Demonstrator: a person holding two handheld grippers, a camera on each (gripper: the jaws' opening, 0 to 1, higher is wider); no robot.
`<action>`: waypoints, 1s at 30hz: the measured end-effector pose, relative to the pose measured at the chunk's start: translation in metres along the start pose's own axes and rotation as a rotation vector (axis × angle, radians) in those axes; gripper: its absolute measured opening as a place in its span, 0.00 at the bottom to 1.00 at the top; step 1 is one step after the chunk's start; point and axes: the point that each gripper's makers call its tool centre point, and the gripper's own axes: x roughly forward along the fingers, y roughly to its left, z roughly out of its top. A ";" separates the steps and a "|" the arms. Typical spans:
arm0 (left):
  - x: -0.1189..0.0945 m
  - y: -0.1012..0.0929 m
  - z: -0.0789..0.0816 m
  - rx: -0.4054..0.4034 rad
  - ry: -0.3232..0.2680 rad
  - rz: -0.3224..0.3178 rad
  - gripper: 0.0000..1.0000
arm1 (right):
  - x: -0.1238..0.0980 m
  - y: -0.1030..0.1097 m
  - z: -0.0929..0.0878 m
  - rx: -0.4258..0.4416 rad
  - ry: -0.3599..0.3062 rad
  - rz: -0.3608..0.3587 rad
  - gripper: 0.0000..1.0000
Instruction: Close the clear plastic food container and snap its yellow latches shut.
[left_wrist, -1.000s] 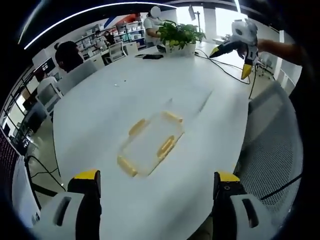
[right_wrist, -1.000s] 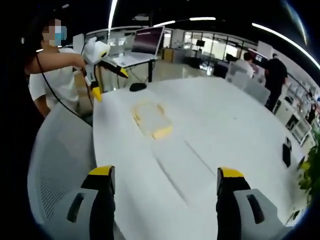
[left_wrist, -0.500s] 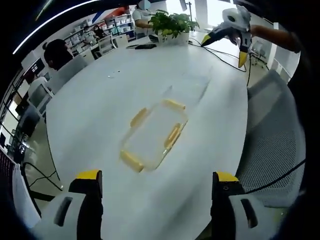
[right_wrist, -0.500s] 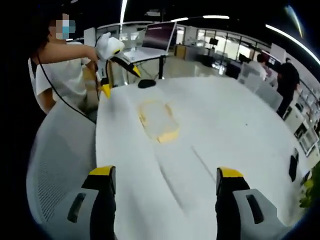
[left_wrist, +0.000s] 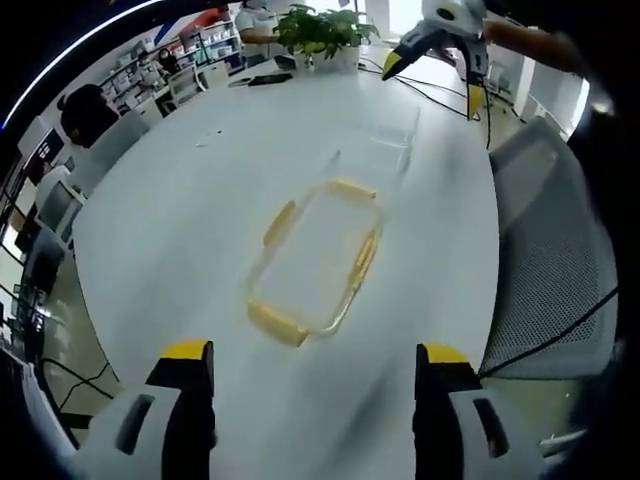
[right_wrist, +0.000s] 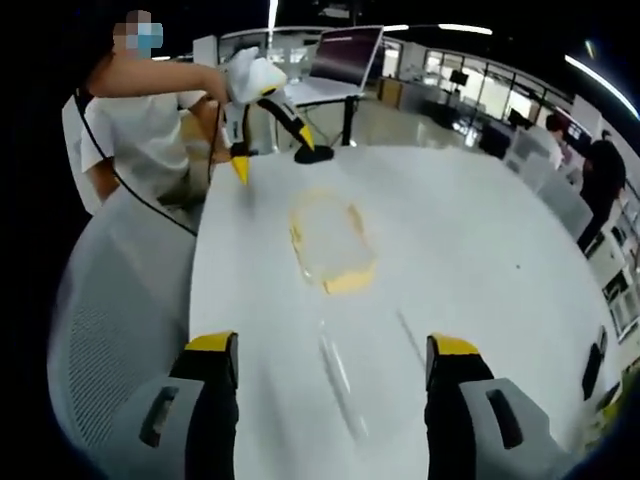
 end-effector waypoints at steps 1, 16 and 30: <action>0.001 0.001 0.000 0.003 0.001 -0.003 0.78 | 0.002 -0.001 0.001 -0.004 0.003 0.003 0.74; 0.025 0.021 -0.007 0.077 0.037 -0.071 0.61 | 0.034 -0.010 0.022 -0.056 0.047 0.058 0.63; 0.047 0.031 -0.008 0.124 0.038 -0.126 0.54 | 0.073 -0.012 0.035 -0.088 0.092 0.090 0.56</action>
